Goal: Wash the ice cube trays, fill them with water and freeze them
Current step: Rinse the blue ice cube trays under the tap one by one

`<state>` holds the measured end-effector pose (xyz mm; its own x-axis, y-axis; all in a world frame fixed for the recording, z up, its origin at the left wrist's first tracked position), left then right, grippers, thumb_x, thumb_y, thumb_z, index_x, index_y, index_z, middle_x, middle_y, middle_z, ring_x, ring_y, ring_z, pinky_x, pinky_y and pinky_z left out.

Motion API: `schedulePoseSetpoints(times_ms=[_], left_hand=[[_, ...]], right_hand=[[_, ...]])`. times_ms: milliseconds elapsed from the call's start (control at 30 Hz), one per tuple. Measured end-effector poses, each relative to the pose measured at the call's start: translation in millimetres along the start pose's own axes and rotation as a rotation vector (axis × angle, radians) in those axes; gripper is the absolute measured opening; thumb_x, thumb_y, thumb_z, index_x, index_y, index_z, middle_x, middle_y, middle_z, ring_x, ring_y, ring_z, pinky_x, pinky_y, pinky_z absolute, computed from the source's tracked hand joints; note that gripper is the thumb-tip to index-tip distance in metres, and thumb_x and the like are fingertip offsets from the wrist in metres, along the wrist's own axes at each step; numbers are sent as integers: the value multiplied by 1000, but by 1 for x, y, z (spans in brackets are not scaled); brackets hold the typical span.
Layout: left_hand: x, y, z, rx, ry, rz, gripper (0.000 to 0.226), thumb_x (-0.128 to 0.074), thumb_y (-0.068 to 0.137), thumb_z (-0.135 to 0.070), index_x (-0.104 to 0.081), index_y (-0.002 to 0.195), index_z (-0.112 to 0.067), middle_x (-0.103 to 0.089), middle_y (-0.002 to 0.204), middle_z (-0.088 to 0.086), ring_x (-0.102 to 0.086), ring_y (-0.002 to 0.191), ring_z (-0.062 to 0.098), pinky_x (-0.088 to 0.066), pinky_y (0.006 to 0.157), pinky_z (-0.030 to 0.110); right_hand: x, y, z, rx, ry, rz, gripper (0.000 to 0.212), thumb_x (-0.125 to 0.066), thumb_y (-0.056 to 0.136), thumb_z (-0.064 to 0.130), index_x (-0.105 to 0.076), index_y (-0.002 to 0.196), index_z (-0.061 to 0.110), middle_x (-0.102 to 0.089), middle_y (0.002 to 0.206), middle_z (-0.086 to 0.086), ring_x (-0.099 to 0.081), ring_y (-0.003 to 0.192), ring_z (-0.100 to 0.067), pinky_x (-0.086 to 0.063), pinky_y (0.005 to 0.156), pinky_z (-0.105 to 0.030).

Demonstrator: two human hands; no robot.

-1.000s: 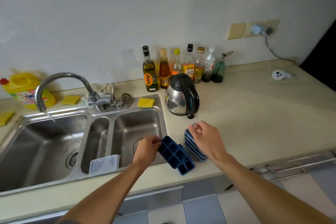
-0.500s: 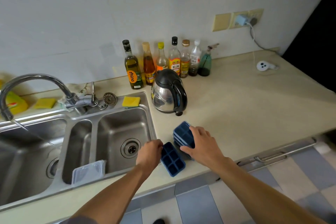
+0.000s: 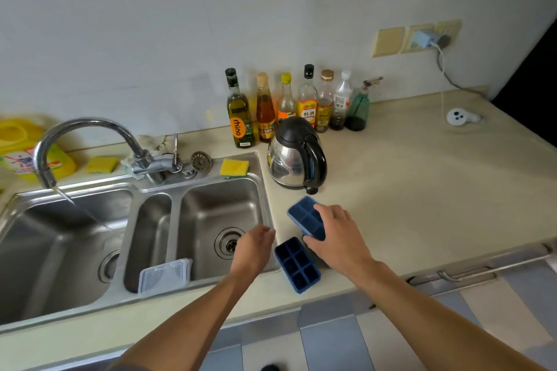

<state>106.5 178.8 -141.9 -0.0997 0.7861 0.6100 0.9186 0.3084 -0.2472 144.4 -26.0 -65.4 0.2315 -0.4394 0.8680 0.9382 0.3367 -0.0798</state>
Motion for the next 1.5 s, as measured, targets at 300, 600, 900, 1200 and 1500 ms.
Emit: schedulePoseSetpoints(times_ms=[300,600,900,1200,1500], left_hand=[[79,-46,32,306,-786,22,73,-26,97,-76,-74,115,-24,-78,108,5,-74,102,27,-58,89,43],[170,-44,98,312,-1030,-128,71,-22,96,-74,-68,122,-27,-75,117,11,-71,112,28,-55,95,48],[276,23,188,296,-1000,-148,60,-23,103,-65,-76,104,-36,-79,102,5,-77,89,18,-61,64,31],[320,65,252,456,-1003,-111,61,-25,99,-73,-63,122,-31,-79,101,9,-77,94,27,-63,78,52],[340,87,264,524,-923,-81,65,-29,96,-76,-64,122,-28,-79,103,8,-77,91,27,-63,74,52]], right_hand=[[-43,14,129,168,349,170,69,-76,79,50,-47,139,31,-57,122,11,-59,108,-9,-53,91,-31],[-110,37,254,172,520,325,56,-74,66,56,-52,116,40,-67,104,17,-64,88,6,-52,69,-14],[-189,89,377,171,439,440,57,-68,80,56,-53,128,31,-65,109,15,-62,89,7,-53,72,-15],[-235,123,419,82,440,560,69,-70,84,52,-48,144,28,-70,111,9,-68,97,-4,-52,78,-20],[-257,149,432,95,399,648,81,-64,70,70,-50,141,35,-67,105,17,-69,85,-2,-57,72,-23]])
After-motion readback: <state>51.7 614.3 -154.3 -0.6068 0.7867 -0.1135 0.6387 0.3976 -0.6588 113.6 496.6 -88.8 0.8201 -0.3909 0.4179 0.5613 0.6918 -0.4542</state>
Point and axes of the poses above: each hand's wrist, its own y-axis towards the middle knuckle, its own x-axis out of the back of the hand, z = x × y, the point moved 6 cm from there along y, towards the middle knuckle
